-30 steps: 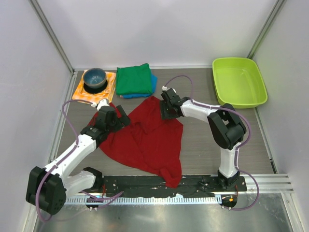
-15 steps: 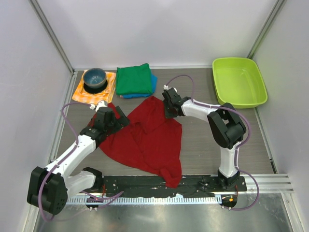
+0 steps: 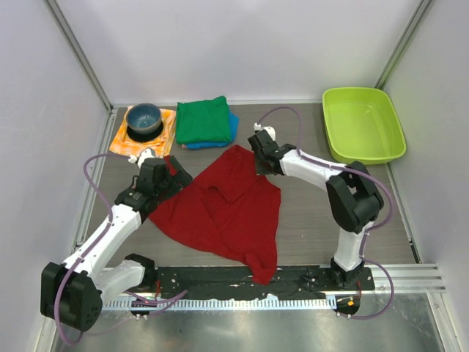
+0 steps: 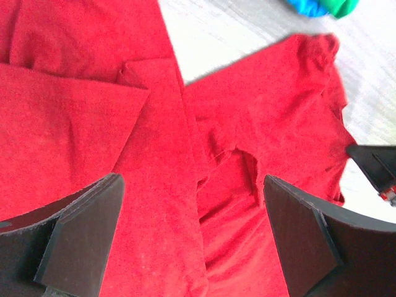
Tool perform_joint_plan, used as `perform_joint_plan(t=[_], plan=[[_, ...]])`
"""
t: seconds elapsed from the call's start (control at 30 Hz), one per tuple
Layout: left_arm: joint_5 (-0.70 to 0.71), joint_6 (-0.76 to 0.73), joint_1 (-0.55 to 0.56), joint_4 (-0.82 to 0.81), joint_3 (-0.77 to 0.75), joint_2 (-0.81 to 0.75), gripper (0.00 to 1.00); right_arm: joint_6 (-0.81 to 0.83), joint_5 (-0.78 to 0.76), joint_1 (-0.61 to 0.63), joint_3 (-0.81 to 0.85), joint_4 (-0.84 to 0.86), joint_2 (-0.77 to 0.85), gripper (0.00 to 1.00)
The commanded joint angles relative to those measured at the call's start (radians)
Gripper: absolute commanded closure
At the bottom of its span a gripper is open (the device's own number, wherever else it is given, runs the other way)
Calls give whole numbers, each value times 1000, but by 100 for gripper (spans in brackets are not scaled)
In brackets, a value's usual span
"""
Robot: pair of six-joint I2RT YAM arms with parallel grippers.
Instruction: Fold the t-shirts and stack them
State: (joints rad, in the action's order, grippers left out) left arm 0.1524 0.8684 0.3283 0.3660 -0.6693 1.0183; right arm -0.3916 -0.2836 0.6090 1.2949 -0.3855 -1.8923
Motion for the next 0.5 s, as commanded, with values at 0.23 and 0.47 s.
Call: perform_joint_plan(t=[0.23, 0.47], plan=[[90, 56, -31, 18, -173, 95, 1, -3, -210, 0, 110, -104, 441, 99], [75, 66, -35, -54, -194, 204, 3, 2, -325, -2, 58, -211, 585, 99]])
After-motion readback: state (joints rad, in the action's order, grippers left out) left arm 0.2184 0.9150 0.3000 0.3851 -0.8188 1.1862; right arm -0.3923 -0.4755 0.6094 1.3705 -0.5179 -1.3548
